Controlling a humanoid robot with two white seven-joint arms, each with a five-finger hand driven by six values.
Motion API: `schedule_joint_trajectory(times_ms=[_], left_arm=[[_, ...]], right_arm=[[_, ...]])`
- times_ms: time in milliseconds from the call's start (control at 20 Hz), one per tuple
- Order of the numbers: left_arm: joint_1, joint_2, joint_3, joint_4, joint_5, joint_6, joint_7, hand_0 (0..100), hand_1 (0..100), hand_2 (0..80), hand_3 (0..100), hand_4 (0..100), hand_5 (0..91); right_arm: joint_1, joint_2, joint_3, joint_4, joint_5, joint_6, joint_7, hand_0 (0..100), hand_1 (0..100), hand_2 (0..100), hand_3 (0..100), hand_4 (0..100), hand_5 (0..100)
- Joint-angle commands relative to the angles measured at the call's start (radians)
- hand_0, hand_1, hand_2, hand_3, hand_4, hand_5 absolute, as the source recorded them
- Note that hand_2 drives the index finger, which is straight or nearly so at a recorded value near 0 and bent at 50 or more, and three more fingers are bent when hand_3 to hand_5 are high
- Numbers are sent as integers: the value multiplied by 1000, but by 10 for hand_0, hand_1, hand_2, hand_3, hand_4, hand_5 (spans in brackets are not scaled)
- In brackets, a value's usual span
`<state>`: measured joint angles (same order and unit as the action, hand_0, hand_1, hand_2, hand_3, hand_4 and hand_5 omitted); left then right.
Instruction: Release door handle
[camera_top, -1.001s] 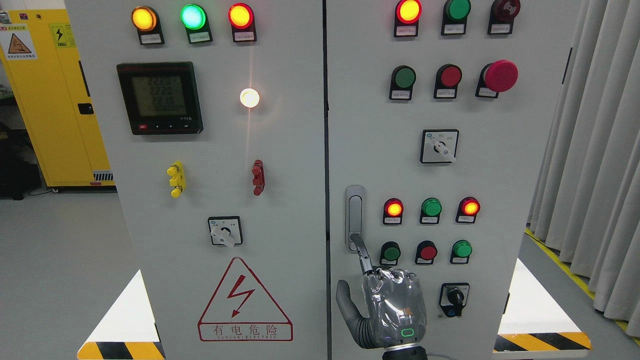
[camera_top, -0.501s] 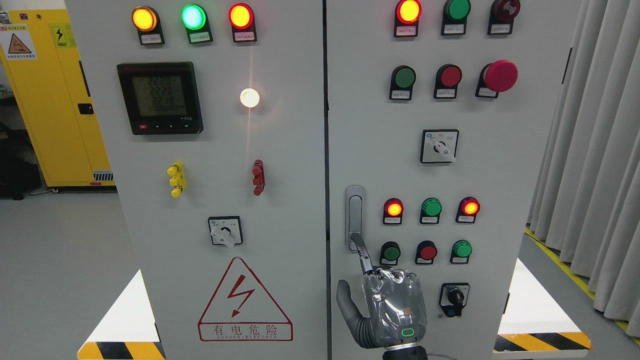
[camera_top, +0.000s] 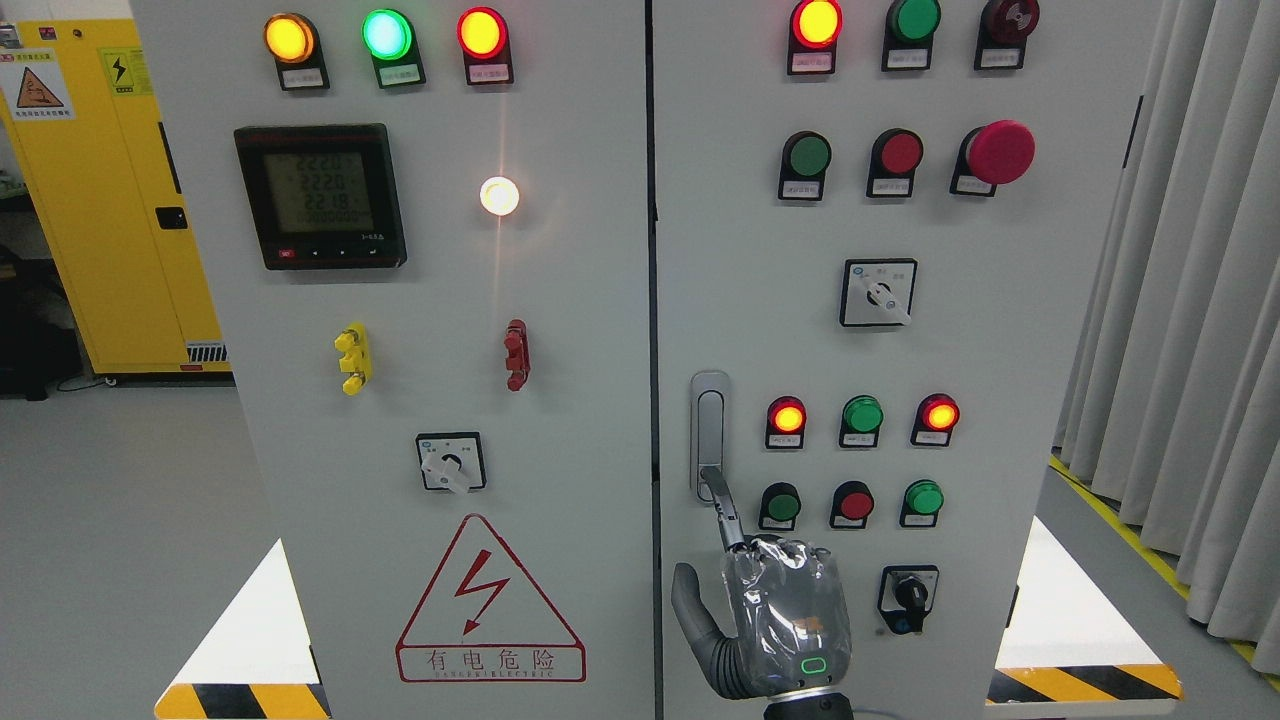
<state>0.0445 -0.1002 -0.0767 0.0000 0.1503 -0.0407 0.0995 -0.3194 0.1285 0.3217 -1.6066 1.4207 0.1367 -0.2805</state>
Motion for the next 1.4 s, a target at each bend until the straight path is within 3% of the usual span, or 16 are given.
schedule_joint_trajectory(times_ms=[0, 1352], left_arm=[[0, 1, 0, -15, 0, 1, 0, 120, 556, 0, 0, 0, 0], [0, -1, 0, -15, 0, 1, 0, 120, 556, 0, 0, 0, 0]], right_arm=[[0, 0, 0, 2, 0, 1, 4, 681, 387, 78, 1000, 1000, 1000], [8, 0, 5, 2, 3, 6, 9, 697, 393, 113, 1000, 1000, 1000]])
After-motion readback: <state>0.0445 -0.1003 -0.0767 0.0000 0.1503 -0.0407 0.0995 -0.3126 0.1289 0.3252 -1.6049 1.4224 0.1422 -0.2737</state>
